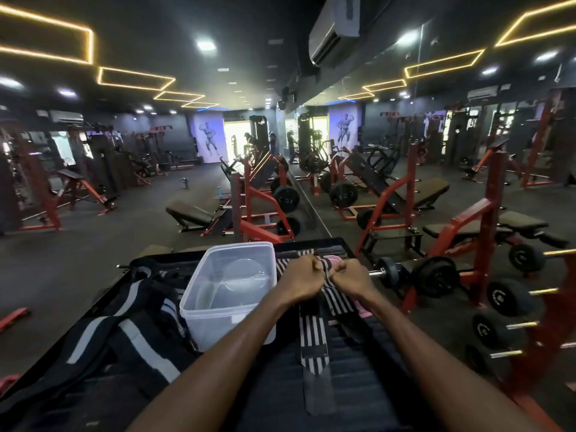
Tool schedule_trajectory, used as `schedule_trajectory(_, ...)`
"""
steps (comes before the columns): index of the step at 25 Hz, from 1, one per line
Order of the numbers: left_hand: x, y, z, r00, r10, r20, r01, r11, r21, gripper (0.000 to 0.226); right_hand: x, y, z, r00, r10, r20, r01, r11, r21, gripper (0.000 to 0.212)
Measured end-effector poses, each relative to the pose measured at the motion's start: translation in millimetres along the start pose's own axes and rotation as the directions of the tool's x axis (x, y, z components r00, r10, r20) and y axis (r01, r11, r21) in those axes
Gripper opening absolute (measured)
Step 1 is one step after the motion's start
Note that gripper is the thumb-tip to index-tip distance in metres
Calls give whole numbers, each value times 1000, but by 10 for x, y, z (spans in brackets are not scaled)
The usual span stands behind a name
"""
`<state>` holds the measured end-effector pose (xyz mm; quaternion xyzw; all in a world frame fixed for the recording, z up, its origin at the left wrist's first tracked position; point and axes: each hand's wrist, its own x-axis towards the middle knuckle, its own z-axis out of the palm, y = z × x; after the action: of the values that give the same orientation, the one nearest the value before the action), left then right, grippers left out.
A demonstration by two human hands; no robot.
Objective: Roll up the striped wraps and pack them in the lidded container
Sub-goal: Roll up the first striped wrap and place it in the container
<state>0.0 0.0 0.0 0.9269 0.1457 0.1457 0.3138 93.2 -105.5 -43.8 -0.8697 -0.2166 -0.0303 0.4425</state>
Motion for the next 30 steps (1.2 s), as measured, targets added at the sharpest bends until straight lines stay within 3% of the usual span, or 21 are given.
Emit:
schedule_trajectory(4, -55, -97, 249, 981, -72, 181, 52, 992, 113, 18, -61, 112, 104, 985, 63, 161, -41, 990, -137, 21)
schedule_trajectory(7, -39, -237, 365, 973, -108, 202, 81, 987, 140, 28, -48, 250, 186, 990, 88, 108, -65, 977, -201, 19)
schedule_trajectory(12, -72, -261, 370, 977, -100, 188, 86, 993, 80, 25, 100, 246, 109, 981, 192, 34, -195, 971, 142, 7)
schedule_trajectory(15, -23, -261, 389, 984, -158, 86, 166, 981, -100, 26, 217, 166, -2, 954, 271, 131, -301, 835, 460, 18)
schedule_trajectory(17, 41, -229, 421, 959, -282, 9, 260, 874, -411, 42, 128, 20, -139, 937, 284, 205, -347, 679, 647, 19)
schedule_trajectory(18, 85, -223, 427, 933, -358, 41, 314, 751, -581, 44, 51, -47, -220, 926, 286, 246, -375, 626, 684, 16)
schedule_trajectory(20, 116, -197, 429, 891, -416, 185, 390, 490, -779, 28, -77, -88, -335, 901, 280, 331, -434, 586, 684, 17)
schedule_trajectory(21, 93, -165, 406, 879, -411, 243, 420, 424, -802, 17, -154, -85, -390, 886, 266, 380, -462, 584, 667, 20)
schedule_trajectory(24, 34, -105, 424, 860, -432, 272, 466, 447, -763, 20, -307, 33, -494, 808, 267, 525, -524, 732, 435, 22)
schedule_trajectory(26, -33, -46, 427, 866, -413, 283, 466, 458, -757, 24, -295, 150, -477, 817, 299, 493, -496, 800, 338, 16)
schedule_trajectory(30, -194, 3, 397, 883, -285, 373, 465, 419, -780, 32, -190, 279, -357, 857, 316, 407, -497, 716, 491, 12)
